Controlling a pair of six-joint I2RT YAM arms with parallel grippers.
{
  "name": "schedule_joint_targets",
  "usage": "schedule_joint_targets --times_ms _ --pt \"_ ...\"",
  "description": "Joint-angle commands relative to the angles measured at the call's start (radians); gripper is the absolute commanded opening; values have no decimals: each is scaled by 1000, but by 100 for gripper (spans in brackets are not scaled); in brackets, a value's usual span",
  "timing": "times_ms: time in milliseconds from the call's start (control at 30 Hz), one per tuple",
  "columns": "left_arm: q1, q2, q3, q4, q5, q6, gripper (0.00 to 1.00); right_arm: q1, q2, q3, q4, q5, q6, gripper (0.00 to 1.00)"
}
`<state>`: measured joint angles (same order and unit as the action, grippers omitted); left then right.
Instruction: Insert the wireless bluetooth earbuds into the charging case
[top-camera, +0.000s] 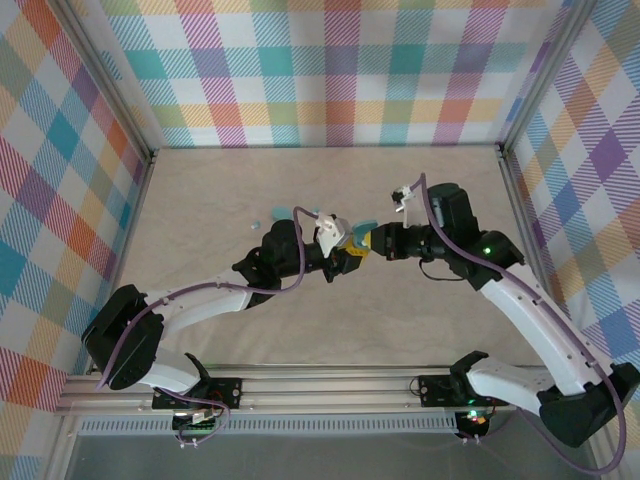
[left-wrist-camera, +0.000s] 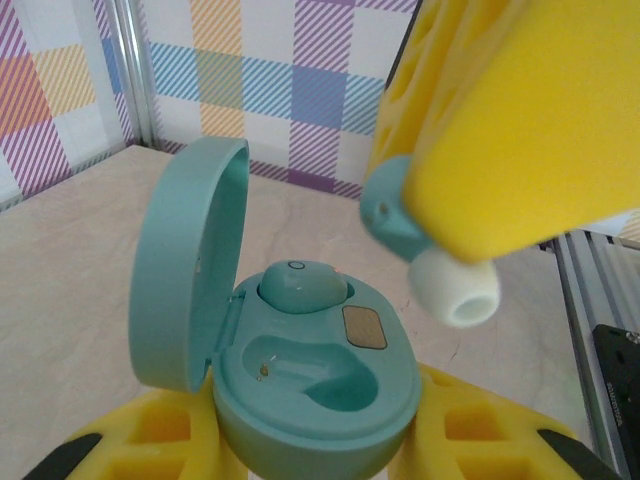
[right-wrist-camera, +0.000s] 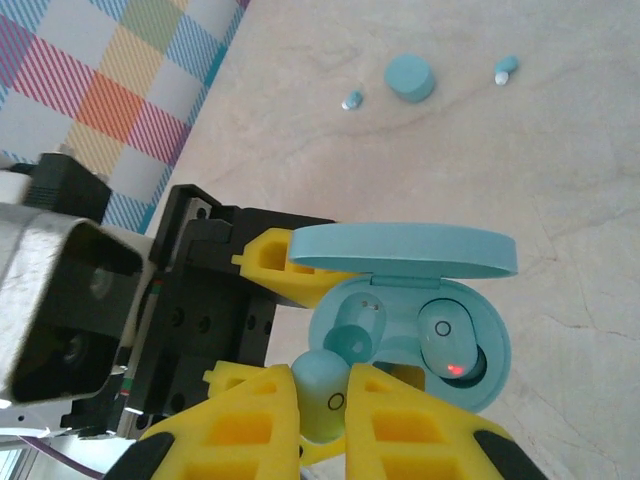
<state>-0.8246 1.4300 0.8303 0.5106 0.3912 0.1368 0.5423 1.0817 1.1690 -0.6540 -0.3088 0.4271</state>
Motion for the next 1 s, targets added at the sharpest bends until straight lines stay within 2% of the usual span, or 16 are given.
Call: schedule_joint_targets --times_ms 0,367,967 --pt "-17 -9 19 -14 -6 36 7 -4 14 40 -18 -26 -29 15" --pt "-18 -8 10 -3 6 43 7 -4 61 63 -64 -24 -54 14" --pt "-19 7 21 16 6 39 7 17 119 95 -131 73 -121 13"
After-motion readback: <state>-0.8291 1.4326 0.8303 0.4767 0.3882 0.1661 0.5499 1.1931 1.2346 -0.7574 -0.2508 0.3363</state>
